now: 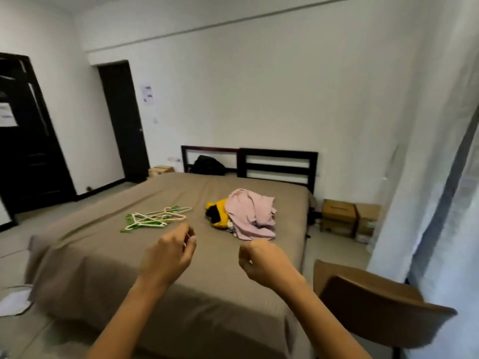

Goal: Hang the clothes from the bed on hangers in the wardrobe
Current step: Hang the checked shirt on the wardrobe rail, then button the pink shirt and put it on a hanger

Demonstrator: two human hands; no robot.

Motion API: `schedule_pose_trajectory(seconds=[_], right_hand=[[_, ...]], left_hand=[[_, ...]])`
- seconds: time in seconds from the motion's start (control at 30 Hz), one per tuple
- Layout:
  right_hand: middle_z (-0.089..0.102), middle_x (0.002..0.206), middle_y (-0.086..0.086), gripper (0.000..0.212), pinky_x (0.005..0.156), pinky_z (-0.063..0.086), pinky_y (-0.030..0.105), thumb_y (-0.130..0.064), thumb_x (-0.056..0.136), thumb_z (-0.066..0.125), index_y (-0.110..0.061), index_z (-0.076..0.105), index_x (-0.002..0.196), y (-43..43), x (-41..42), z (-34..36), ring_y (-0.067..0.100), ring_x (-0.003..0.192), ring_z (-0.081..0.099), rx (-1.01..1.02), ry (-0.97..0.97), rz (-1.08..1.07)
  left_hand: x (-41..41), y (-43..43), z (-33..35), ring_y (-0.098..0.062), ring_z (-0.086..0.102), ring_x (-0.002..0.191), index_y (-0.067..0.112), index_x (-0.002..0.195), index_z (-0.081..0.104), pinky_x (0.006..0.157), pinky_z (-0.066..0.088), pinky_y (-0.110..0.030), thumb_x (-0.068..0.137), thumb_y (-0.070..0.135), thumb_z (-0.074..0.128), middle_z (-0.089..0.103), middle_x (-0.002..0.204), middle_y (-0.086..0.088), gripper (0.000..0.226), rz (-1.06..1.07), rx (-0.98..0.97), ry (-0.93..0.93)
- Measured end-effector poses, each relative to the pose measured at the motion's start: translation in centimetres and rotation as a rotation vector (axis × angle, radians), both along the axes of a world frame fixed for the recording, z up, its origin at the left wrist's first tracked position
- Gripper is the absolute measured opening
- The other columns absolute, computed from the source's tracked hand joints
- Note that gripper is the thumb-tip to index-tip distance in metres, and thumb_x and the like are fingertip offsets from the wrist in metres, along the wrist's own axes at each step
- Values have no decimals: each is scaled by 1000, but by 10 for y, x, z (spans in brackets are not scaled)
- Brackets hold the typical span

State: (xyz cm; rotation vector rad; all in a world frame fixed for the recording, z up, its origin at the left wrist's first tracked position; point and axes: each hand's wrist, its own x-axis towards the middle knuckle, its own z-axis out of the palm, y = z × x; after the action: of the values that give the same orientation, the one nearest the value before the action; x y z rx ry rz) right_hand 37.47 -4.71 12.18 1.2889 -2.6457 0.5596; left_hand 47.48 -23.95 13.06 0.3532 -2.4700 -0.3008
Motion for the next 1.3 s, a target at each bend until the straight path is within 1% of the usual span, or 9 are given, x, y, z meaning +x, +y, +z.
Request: schedule_pose_trajectory(seconds=[0.1,0.27,0.43,0.57,0.83,0.93,1.0,1.17,1.3], right_hand=[[65,105,6,18,79,53,35,-19,91,53,-12,65,102,-7,-62,-24,22,91,61,11,-98,-85],[64,110,6,21,83,51,34,-19,90,54,-12,64,107,-50,-156,-56,22,99,59,25,-177,-177],[63,109,8,20,82,50,35,-19,89,54,-11,64,105,-120,-255,-96,24,98,58,6,-245,-271],[63,110,10,23,81,44,29,-18,87,55,-10,64,106,-177,-319,-121,23,99,58,-4,-337,-350],[60,114,13,29,73,32,19,-13,84,56,-6,61,112,-232,-444,-178,25,102,57,33,-480,-487],[62,112,16,31,72,34,21,-9,81,55,-4,61,111,-251,-498,-201,27,101,57,78,-543,-499],[63,113,17,31,77,39,25,-7,82,54,-1,61,111,-269,-533,-215,27,104,57,117,-578,-492],[59,121,18,34,87,41,30,-12,85,55,1,57,116,-321,-612,-255,30,112,54,253,-631,-486],[43,133,20,48,96,38,36,-27,90,54,-4,40,130,-376,-672,-305,34,120,45,309,-585,-501]], left_hand=[[-72,-18,-18,-23,62,70,23,87,55,59,50,-34,90,32,55,64,76,2,10,-67,44,-42],[-176,-84,-58,-20,62,67,24,83,54,58,52,-35,88,33,58,63,73,4,11,-91,131,-129],[-279,-166,-98,-21,62,67,20,84,58,61,52,-34,85,26,62,66,76,0,8,-150,193,-239],[-353,-219,-110,-23,64,72,20,85,59,65,53,-37,85,26,60,67,80,-1,6,-207,214,-313],[-497,-269,-140,-23,62,78,20,89,55,65,52,-36,86,25,55,65,85,1,6,-306,224,-429],[-536,-283,-168,-21,61,73,22,86,55,64,52,-36,83,27,54,64,81,2,6,-300,305,-453],[-561,-296,-190,-19,60,67,23,84,56,64,53,-38,81,26,56,63,77,3,4,-299,377,-471],[-603,-321,-228,-5,50,57,10,89,62,59,42,-19,85,13,58,64,76,-2,7,-297,511,-529],[-633,-354,-276,-1,56,58,22,84,57,56,38,-11,87,17,59,60,69,10,6,-249,635,-539]])
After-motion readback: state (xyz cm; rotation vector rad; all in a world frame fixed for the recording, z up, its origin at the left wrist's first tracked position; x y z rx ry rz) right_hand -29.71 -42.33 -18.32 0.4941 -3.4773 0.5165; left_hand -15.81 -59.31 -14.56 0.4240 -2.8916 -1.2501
